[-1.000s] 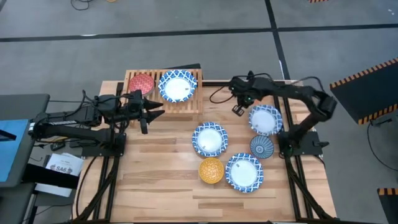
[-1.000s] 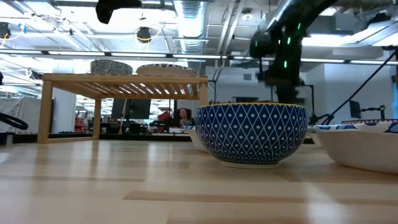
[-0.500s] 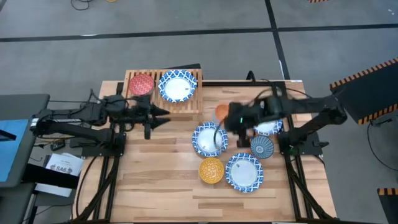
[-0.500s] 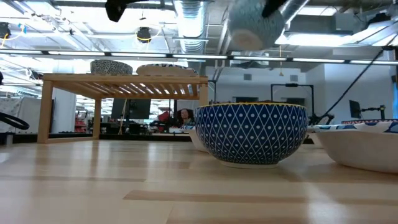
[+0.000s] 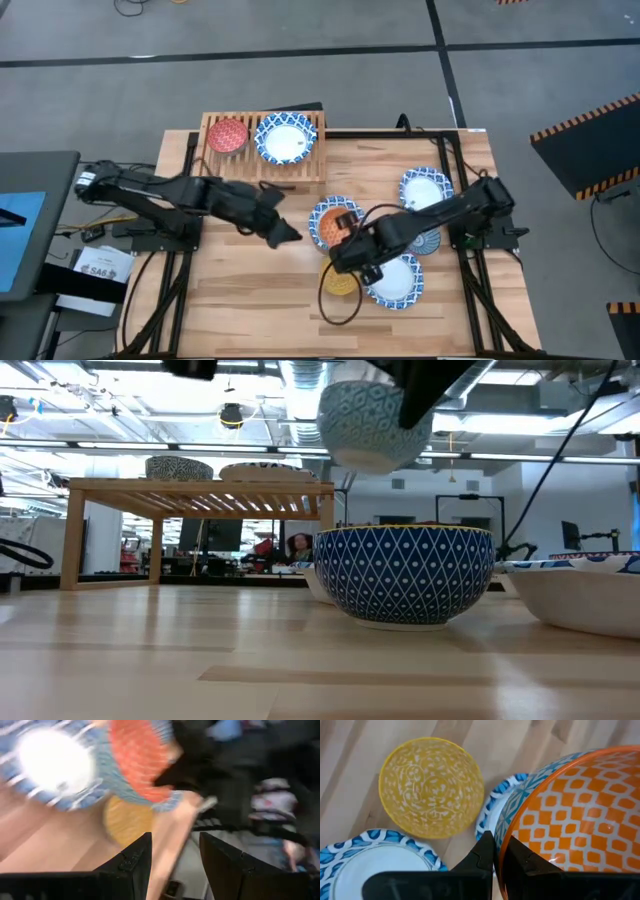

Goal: Place and stack bowls onto a shelf
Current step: Stack the small orange bowl on top of the small red bowl on the shelf

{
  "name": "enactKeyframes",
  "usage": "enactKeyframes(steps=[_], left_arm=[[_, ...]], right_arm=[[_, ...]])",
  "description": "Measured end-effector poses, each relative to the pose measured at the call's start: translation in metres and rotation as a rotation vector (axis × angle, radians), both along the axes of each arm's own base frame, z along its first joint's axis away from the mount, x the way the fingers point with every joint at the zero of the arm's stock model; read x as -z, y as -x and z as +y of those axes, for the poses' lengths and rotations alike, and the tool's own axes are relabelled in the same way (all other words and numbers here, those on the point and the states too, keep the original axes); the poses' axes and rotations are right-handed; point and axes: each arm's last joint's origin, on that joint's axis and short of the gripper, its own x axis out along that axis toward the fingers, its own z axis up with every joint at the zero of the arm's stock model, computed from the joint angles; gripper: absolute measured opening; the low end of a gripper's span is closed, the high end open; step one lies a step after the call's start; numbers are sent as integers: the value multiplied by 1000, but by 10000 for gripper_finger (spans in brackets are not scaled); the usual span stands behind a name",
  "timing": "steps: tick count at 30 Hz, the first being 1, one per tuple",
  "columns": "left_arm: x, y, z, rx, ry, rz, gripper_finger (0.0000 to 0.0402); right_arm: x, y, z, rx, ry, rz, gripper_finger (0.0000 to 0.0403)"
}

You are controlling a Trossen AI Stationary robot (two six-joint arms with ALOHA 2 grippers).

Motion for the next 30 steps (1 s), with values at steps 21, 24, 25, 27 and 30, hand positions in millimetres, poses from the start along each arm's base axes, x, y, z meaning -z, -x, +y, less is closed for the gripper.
enactKeyframes(steps=[21,24,25,27,30], left_arm=[[52,-20,-55,-208,-10,200,148],[57,-18,-54,-213,-29,246,148],[57,-18,-52,-230,-34,250,148],[57,-19,-49,-262,-44,241,148],[55,-21,-44,-296,-34,223,148]], right_arm=[[27,-23,39,-169,5,-3,37],[29,-26,40,-162,6,-19,37],[30,-27,40,-162,8,-16,37],[35,-28,40,-165,11,-4,37],[39,-30,39,-182,26,12,37]])
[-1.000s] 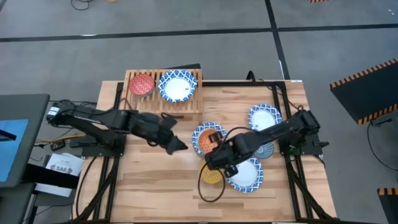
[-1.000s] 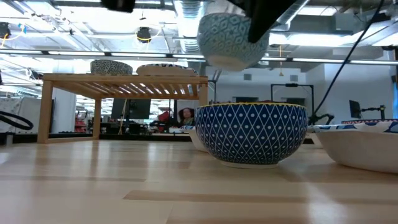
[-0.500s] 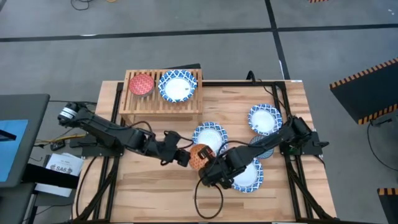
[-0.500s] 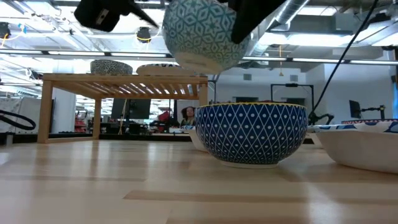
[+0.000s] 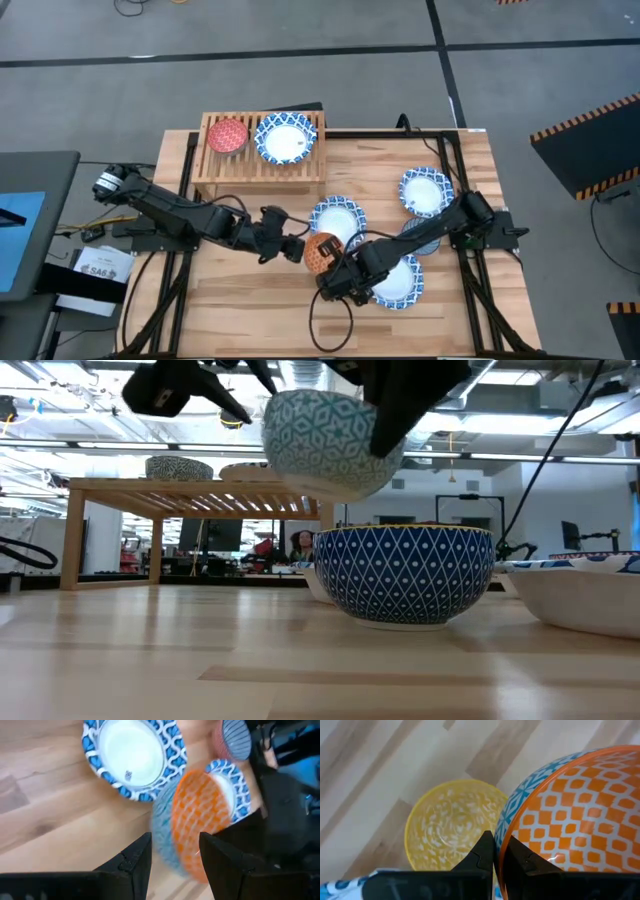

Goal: Place and stack bowls onto a shelf
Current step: Stack the small orange bowl on top of the small red bowl on the shelf

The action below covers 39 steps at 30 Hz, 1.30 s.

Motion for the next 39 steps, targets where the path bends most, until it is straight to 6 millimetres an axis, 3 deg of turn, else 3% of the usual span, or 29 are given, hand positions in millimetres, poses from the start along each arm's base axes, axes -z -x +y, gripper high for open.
enactKeyframes(steps=[8,20,24,27,30,39], left_arm=[[2,2,2,-41,1,25,148],[35,-22,5,-87,37,112,147],[34,-22,8,-92,41,112,123],[35,-22,10,-87,37,122,76],[35,-22,11,-61,-4,134,30],[35,-21,16,-38,-23,159,21]], right_arm=[[-2,-7,-12,29,16,-32,37],[-3,-10,-15,-9,25,-44,37],[-3,-10,-14,-9,24,-49,37],[-3,-11,-14,-5,26,-66,38],[-5,-12,-15,20,25,-82,68],[-5,-11,-15,18,22,-77,154]])
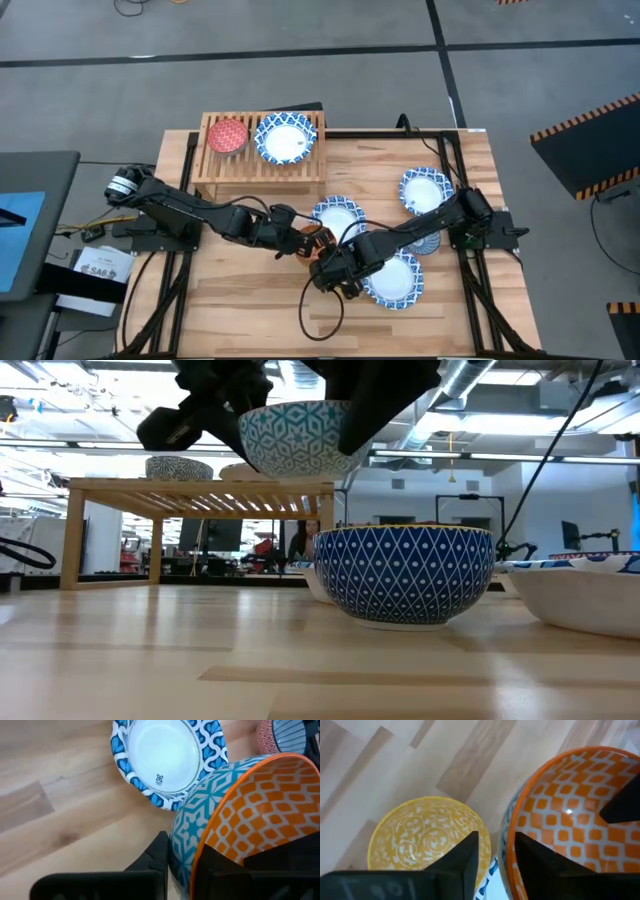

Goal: Place and stack bowls onto a shelf
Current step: Stack the small orange bowl on top of the small red bowl on the shelf

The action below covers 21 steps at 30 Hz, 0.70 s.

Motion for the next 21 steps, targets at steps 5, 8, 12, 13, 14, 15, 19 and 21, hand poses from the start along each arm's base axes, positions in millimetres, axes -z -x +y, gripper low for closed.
enactKeyframes(steps=[5,8,12,13,14,15,19,21], left_arm=[[-10,12,11,-11,-20,40,18],[-17,20,17,0,-44,52,11],[-30,30,21,5,-53,14,4],[-33,32,22,3,-56,2,4],[-36,33,22,1,-60,-8,4],[-38,35,23,-1,-63,-15,4],[-44,39,21,2,-69,-43,4],[-45,39,20,7,-73,-49,5]], right_arm=[[-16,1,-2,2,20,9,173],[-33,0,-4,15,18,-26,180],[-56,0,-9,29,-13,-55,184],[-61,-1,-10,33,-17,-64,184],[-64,-1,-11,37,-22,-72,184],[-67,-1,-12,38,-27,-77,184],[-79,-1,-14,34,-55,-90,182],[-82,0,-14,33,-61,-90,183]])
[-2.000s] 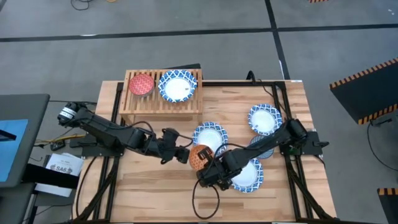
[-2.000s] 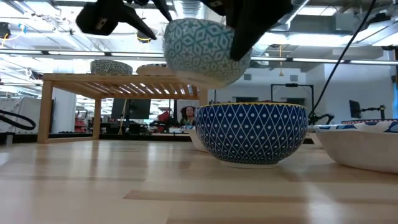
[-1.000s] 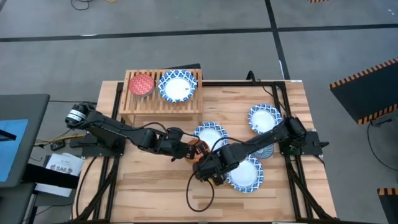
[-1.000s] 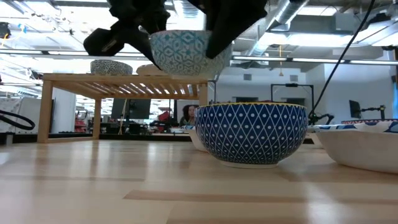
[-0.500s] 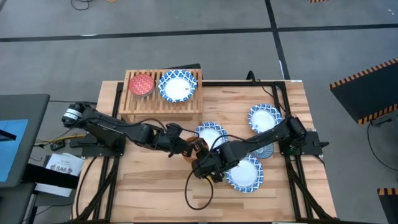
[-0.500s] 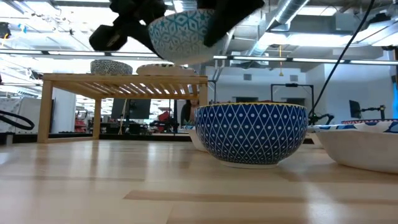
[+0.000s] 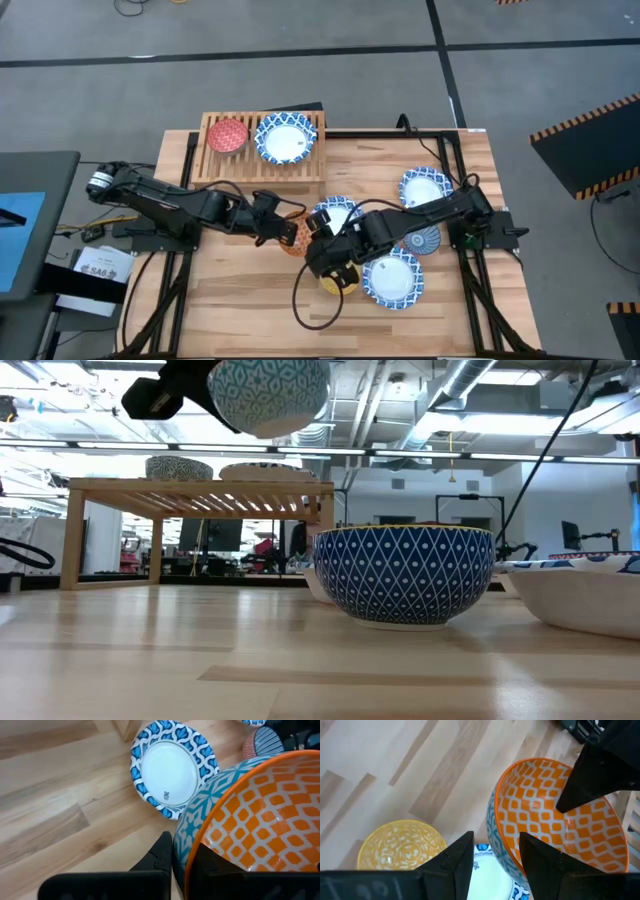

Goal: Place and stack bowls onto a shelf
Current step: Stack the small orange bowl on top of the small red bowl on the shelf

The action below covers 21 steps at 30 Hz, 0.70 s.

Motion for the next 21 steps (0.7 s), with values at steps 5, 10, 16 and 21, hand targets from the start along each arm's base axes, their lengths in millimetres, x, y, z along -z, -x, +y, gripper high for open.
enactKeyframes(steps=[5,10,16,21], left_arm=[[-7,5,1,21,-10,-25,5],[-20,14,5,11,-79,-80,5],[-31,22,10,-44,-152,-128,5],[-35,26,11,-44,-187,-142,5]], right_arm=[[-12,1,0,4,-14,-26,182],[-31,-3,-2,57,-136,-124,180],[-46,-15,-9,119,-337,-244,180],[-58,-16,-12,127,-459,-303,180]])
